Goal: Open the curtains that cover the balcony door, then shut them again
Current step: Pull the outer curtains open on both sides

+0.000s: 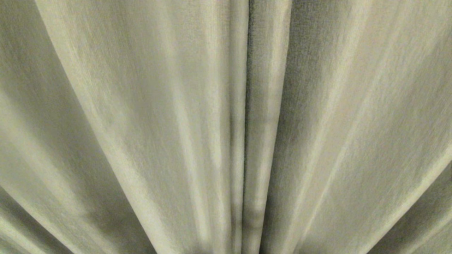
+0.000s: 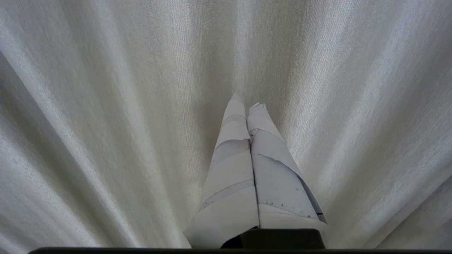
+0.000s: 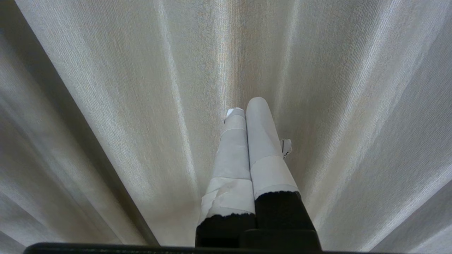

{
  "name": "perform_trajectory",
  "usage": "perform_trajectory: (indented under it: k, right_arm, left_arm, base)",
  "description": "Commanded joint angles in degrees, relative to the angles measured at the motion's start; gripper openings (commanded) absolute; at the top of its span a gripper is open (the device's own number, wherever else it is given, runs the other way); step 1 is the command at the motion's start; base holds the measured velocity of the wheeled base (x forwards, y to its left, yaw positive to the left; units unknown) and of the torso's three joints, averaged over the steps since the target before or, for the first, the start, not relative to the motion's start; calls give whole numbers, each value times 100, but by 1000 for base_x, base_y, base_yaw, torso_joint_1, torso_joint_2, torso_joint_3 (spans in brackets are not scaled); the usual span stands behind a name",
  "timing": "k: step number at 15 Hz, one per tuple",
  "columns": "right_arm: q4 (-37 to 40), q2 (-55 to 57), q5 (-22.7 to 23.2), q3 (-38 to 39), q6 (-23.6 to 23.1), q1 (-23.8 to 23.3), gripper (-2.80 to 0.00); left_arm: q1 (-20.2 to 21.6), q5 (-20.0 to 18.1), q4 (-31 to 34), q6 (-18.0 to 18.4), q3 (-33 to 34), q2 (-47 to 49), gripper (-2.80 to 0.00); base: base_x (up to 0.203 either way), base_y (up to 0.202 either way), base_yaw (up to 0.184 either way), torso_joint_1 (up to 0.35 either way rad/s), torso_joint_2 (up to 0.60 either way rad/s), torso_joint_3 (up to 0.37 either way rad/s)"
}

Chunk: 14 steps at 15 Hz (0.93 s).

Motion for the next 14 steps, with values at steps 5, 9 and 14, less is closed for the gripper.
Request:
perform_trajectory:
  k: [5, 9, 14]
  right_arm:
    - [-1, 0, -2, 1, 2, 2, -280]
    - [-1, 0, -2, 1, 2, 2, -280]
    - [-1, 0, -2, 1, 2, 11, -280]
  left_arm:
    - [1, 2, 4, 25, 0, -2, -280]
    - [-2, 3, 4, 10, 0, -2, -280]
    - [-6, -50, -4, 186, 0, -2, -280]
  base:
    - [0, 0, 0, 0, 0, 0]
    - [0, 0, 0, 0, 0, 0]
    - [0, 0, 0, 0, 0, 0]
